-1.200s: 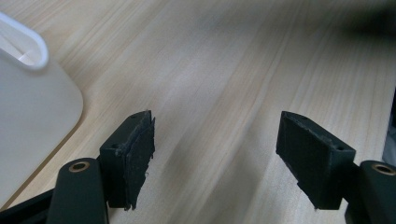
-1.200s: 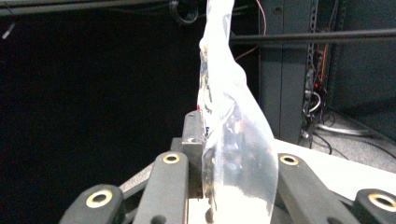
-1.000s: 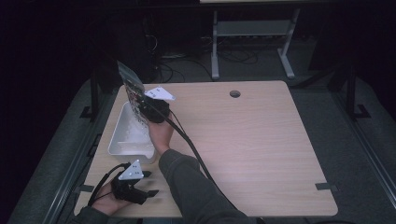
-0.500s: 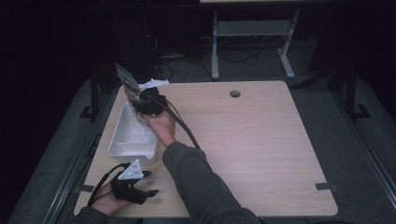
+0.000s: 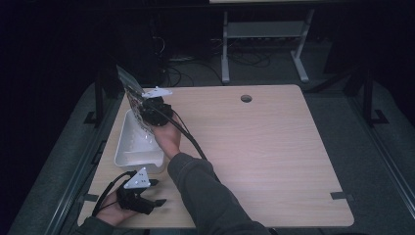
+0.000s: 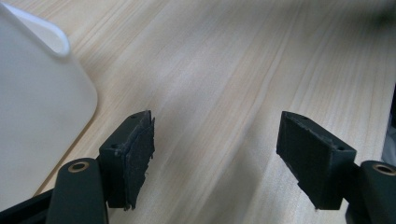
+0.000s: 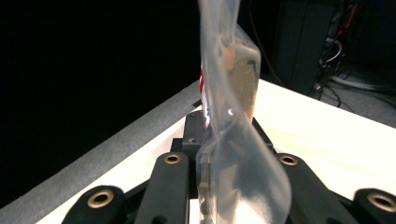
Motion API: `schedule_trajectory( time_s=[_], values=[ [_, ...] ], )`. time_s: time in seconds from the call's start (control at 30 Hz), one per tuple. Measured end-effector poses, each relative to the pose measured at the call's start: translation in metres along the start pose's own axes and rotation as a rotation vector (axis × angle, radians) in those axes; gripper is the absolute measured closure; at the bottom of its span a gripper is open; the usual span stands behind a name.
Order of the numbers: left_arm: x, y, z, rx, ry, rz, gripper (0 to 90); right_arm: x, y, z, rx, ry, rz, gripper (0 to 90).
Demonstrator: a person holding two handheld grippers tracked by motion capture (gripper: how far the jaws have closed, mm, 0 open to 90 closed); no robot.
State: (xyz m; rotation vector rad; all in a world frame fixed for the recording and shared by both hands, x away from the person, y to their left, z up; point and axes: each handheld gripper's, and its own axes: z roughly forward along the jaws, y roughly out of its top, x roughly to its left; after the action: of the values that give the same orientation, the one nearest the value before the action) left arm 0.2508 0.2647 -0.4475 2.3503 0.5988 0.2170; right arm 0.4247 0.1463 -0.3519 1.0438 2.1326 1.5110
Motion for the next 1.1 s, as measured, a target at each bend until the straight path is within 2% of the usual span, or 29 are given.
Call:
schedule_trajectory(
  time_s=[0.23, 0.33, 0.5, 0.6, 0.63, 0.67, 0.83, 0.87, 0.9, 0.97, 1.1],
  values=[
    [0.000, 0.000, 0.000, 0.002, -0.002, 0.001, 27.1, -0.001, -0.021, 0.002, -0.044, -0.010, 0.013, 75.5],
    [0.000, 0.000, 0.000, 0.004, -0.002, 0.002, 27.1, -0.003, -0.024, 0.000, -0.045, -0.007, 0.005, 75.4],
    [0.000, 0.000, 0.001, 0.005, 0.000, 0.003, 27.1, -0.009, -0.028, -0.004, -0.019, 0.013, -0.017, 74.6],
    [0.000, 0.000, 0.001, 0.008, -0.001, 0.003, 27.1, -0.012, -0.027, -0.006, 0.017, 0.014, -0.068, 73.2],
    [0.000, 0.000, 0.001, 0.008, -0.001, 0.003, 27.1, -0.011, -0.027, -0.008, 0.034, -0.011, -0.093, 72.6],
    [0.000, 0.000, 0.001, 0.008, -0.001, 0.003, 27.1, -0.011, -0.027, -0.008, 0.034, -0.011, -0.093, 72.6],
    [-0.001, 0.000, 0.001, 0.009, 0.001, 0.004, 27.1, -0.007, -0.031, -0.010, 0.012, -0.057, -0.046, 73.8],
    [-0.001, 0.000, 0.001, 0.007, 0.002, 0.004, 27.1, -0.003, -0.032, -0.010, 0.006, -0.083, -0.034, 74.3],
    [-0.001, 0.000, 0.001, 0.006, 0.002, 0.003, 27.1, -0.003, -0.032, -0.010, 0.006, -0.083, -0.034, 74.3],
    [0.000, 0.000, 0.000, 0.006, 0.002, 0.002, 27.1, 0.000, -0.033, -0.010, -0.007, -0.118, -0.027, 74.4],
    [0.000, 0.000, 0.000, 0.004, 0.004, 0.003, 27.1, -0.005, -0.035, -0.007, -0.031, -0.163, 0.065, 74.6]
  ],
)
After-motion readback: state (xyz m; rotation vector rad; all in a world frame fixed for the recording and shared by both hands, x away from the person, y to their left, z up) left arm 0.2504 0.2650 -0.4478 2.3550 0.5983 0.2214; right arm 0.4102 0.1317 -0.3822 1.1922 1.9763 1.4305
